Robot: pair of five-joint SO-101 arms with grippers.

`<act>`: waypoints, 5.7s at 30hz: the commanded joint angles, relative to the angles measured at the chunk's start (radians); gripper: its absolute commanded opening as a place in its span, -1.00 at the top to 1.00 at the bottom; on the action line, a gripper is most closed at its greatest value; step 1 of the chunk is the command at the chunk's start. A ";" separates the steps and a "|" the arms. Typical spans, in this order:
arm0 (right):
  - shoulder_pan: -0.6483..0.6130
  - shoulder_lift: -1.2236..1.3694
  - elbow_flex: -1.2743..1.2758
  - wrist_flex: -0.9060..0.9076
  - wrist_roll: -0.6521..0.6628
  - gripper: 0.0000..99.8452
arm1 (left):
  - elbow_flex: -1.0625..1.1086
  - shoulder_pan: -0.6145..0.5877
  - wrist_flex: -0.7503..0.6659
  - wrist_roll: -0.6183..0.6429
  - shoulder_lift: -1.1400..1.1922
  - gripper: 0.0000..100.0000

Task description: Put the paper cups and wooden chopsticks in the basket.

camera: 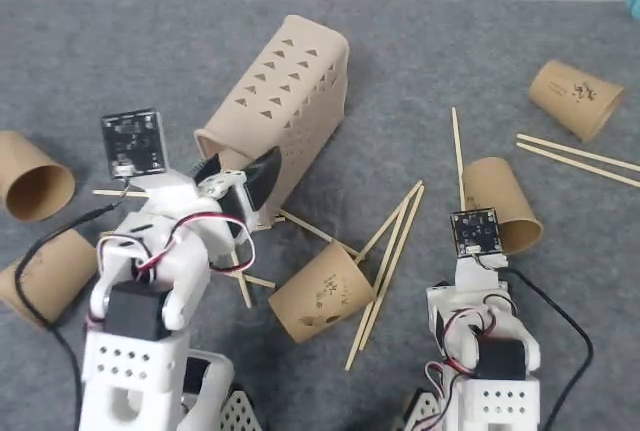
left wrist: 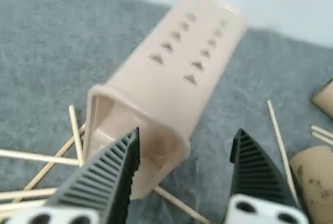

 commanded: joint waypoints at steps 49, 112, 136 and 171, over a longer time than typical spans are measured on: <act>0.013 -0.015 0.017 -0.012 0.020 0.46 | 0.374 0.474 -0.333 -0.431 -0.238 0.98; 0.013 -0.013 0.017 -0.012 0.026 0.46 | -0.727 -0.281 0.359 -0.232 0.961 0.44; 0.015 -0.012 0.015 -0.012 0.026 0.46 | -0.774 -0.443 0.729 -0.723 1.261 0.45; 0.071 -0.015 -0.018 -0.019 -0.011 0.45 | -1.194 -0.103 0.735 -0.624 1.257 0.44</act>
